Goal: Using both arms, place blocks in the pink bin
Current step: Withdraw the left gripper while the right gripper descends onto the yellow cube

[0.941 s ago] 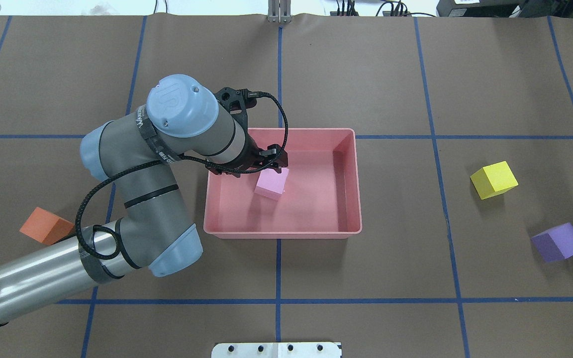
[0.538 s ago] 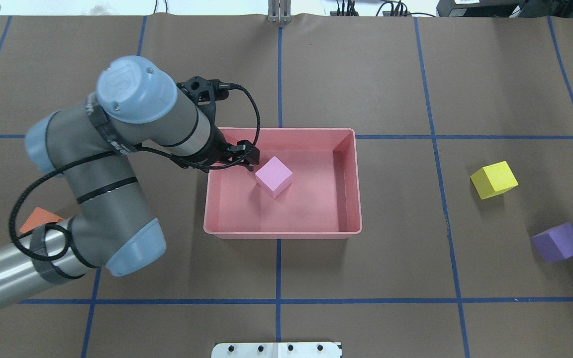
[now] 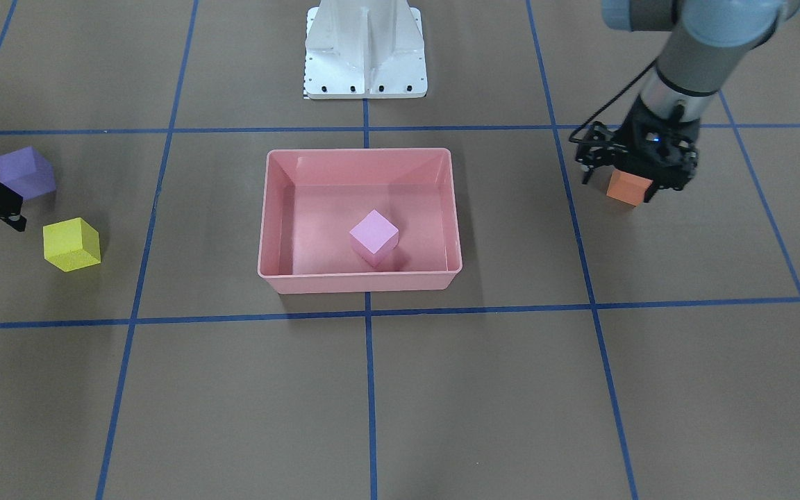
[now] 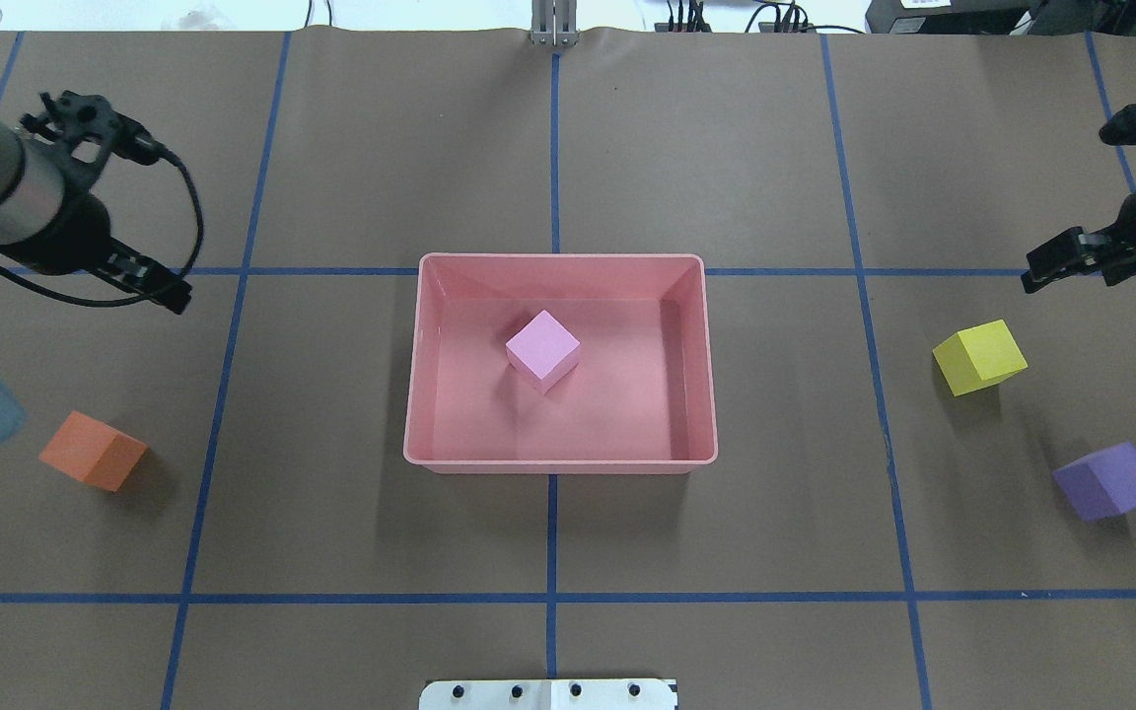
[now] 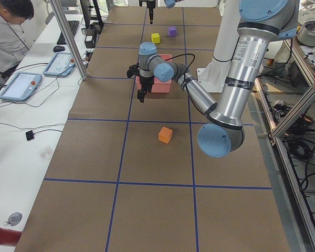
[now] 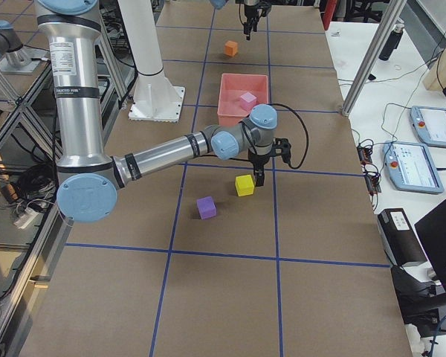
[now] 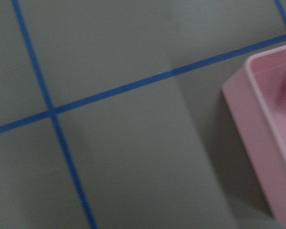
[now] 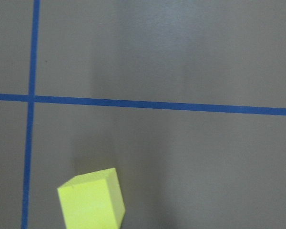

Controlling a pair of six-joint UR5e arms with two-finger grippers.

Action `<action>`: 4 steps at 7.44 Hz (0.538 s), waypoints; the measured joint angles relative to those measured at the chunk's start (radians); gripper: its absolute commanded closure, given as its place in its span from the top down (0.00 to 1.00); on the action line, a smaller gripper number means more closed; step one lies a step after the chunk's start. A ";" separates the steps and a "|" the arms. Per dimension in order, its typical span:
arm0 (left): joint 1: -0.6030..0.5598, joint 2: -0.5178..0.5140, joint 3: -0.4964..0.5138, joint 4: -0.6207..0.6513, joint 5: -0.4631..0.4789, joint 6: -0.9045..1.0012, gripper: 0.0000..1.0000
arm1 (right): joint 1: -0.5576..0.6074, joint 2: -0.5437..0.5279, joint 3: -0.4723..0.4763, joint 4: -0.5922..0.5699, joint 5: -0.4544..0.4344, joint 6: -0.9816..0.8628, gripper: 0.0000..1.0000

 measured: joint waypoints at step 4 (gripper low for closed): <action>-0.185 0.053 0.149 -0.003 -0.120 0.444 1.00 | -0.163 -0.028 -0.011 0.118 -0.137 0.020 1.00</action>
